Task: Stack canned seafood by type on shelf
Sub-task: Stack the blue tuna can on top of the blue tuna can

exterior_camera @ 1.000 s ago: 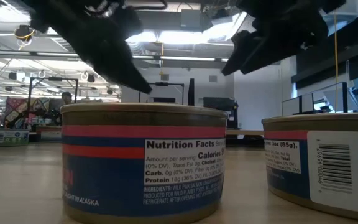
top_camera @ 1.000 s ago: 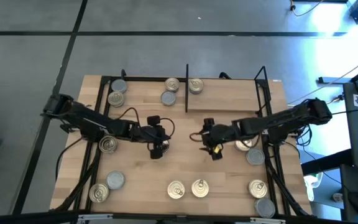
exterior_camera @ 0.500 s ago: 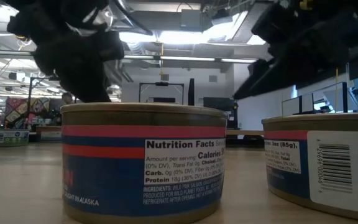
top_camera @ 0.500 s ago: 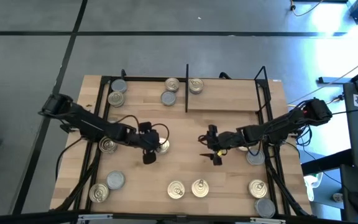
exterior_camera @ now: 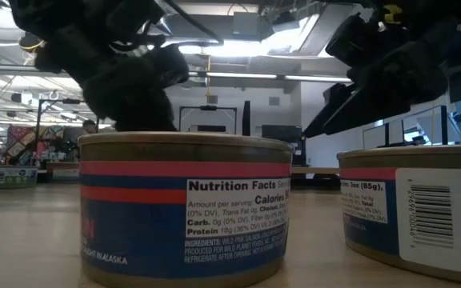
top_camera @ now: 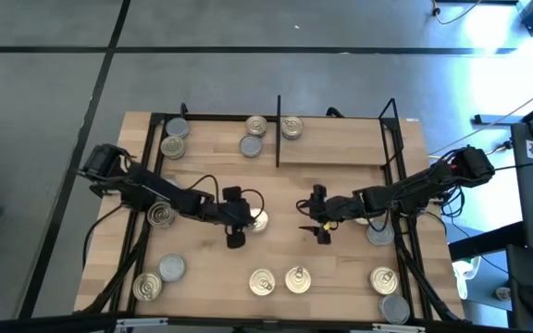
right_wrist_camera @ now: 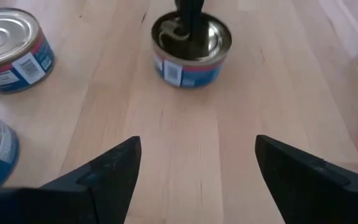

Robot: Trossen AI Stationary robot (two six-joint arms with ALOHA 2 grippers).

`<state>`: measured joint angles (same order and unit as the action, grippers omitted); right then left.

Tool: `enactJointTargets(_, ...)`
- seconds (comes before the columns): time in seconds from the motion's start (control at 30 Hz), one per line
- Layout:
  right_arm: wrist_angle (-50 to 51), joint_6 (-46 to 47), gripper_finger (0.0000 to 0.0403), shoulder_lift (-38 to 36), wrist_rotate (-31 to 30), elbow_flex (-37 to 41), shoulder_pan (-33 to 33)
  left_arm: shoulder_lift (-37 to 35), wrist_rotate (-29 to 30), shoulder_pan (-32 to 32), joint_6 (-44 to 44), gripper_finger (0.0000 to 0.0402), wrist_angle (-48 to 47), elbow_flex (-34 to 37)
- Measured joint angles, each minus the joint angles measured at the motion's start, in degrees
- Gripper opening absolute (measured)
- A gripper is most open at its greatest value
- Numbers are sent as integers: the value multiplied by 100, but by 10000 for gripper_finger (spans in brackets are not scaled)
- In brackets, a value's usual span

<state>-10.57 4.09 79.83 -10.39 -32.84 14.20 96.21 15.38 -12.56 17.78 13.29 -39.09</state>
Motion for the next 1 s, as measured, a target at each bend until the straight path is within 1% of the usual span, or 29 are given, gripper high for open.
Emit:
enactJointTargets(0.13, -4, -2, 314, 0, -185, 0, 2, 442, -143, 161, -51, 8, 413, -149)
enactJointTargets(0.27, -4, -2, 314, 0, -267, 0, 2, 761, -227, 239, -293, 8, 861, -320)
enactJointTargets(0.5, -189, 68, 314, 0, -298, 0, 2, 1021, -283, 357, -745, 8, 958, -755)
enactJointTargets(0.63, -460, 61, 314, 0, -297, -2, 2, 1227, -272, 390, -786, 7, 1446, -793)
enactJointTargets(0.73, -594, 20, 314, 0, -286, -2, 2, 1160, -266, 367, -796, 7, 1456, -793)
enactJointTargets(0.83, -799, 45, 314, 112, -267, -6, 2, 847, -252, 282, -909, 7, 1349, -801)
enactJointTargets(0.9, -987, 65, 308, 282, -262, -4, 2, 558, -244, 213, -985, 7, 1116, -808)
enactJointTargets(1.0, -1225, 81, 284, 572, -251, -3, 2, 159, -152, 110, -1041, 7, 484, -811)
